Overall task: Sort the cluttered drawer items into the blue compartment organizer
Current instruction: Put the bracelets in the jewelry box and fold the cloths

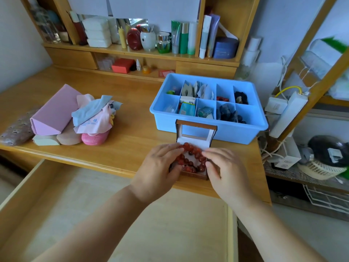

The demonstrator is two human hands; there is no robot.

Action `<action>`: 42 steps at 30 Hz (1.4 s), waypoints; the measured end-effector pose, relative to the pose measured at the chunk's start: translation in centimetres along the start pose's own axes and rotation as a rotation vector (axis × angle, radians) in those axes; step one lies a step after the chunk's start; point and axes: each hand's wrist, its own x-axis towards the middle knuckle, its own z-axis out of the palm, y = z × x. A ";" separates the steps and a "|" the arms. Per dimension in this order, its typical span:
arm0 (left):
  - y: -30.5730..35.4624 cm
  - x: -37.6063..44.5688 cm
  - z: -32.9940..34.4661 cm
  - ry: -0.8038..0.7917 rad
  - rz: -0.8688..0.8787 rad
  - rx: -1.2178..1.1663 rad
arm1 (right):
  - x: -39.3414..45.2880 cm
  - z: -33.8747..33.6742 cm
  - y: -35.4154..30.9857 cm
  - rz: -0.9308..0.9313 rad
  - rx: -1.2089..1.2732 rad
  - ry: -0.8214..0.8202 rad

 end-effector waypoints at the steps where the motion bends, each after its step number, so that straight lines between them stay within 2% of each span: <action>1: 0.2 -0.1 0.1 -0.014 -0.005 0.009 | 0.1 0.0 0.0 -0.028 -0.051 -0.018; 5: 0.5 -0.6 0.6 -0.080 0.107 0.108 | -0.5 0.7 0.0 -0.107 -0.130 -0.070; 7: 0.5 -0.7 0.8 -0.081 0.134 0.143 | -0.8 0.9 0.0 -0.081 -0.091 -0.043; 11: 0.3 -0.6 0.6 0.017 0.048 0.036 | -1.4 0.9 -0.3 -0.030 0.022 0.058; 16: 0.3 -1.0 1.0 -0.046 0.123 0.065 | -1.3 1.6 -1.0 0.120 0.126 0.069; 19: 0.5 -0.9 0.4 0.098 0.063 -0.011 | -1.7 1.2 -0.7 0.179 0.250 0.127; 22: 0.4 -0.9 -0.6 0.161 -0.107 -0.056 | -2.6 0.8 -0.1 0.206 0.303 0.166; 24: 0.8 -1.6 -0.2 0.125 -0.202 -0.049 | -2.9 0.6 0.0 0.175 0.276 0.127; 27: 2.4 -2.4 0.9 0.085 -0.210 -0.025 | -2.4 0.5 -0.3 0.084 0.197 0.069; 33: 4.0 -1.3 2.3 0.111 -0.206 0.063 | -0.5 0.4 -0.8 -0.027 0.050 -0.060; 37: 3.3 -0.9 1.8 0.112 -0.165 0.042 | 0.2 0.3 -0.3 -0.059 0.024 -0.057; 42: 1.6 0.7 0.6 -0.031 -0.091 0.051 | 0.0 1.1 0.0 -0.108 0.076 0.008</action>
